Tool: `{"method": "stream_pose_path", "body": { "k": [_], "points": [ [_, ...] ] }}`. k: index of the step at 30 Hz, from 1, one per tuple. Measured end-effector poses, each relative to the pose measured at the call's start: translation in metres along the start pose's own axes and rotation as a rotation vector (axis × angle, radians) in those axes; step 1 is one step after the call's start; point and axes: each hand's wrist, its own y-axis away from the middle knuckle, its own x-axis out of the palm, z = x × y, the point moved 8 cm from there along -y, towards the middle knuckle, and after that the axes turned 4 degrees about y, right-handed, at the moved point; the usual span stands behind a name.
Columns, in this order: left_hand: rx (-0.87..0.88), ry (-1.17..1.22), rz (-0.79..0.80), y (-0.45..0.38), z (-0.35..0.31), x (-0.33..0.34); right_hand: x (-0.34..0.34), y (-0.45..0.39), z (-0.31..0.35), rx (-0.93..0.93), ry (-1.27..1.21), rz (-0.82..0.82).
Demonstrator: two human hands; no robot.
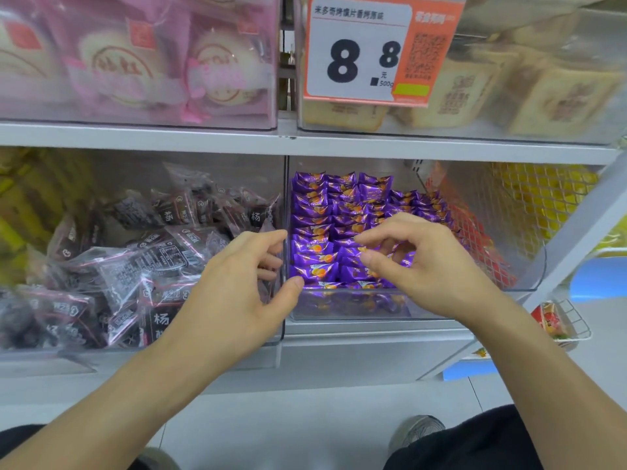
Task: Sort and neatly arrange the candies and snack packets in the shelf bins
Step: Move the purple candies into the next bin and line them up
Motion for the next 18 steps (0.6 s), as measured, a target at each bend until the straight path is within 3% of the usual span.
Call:
{"method": "stream_pose_path", "body": {
  "k": [4,10,15,18],
  "points": [
    [0.106,-0.05,-0.026,0.01,-0.015,-0.046,0.019,0.025,0.071,-0.225,-0.179,-0.048],
    [0.108,-0.382,0.144,0.04,0.017,-0.092,0.083,0.047,0.146,-0.568,-0.053,0.113],
    [-0.061,-0.453,0.075,0.07,0.078,-0.131,0.125,0.035,0.157,-0.586,0.212,0.198],
    [-0.125,-0.492,0.112,0.086,0.109,-0.14,0.146,0.028,0.161,-0.542,0.336,0.26]
  ]
}}
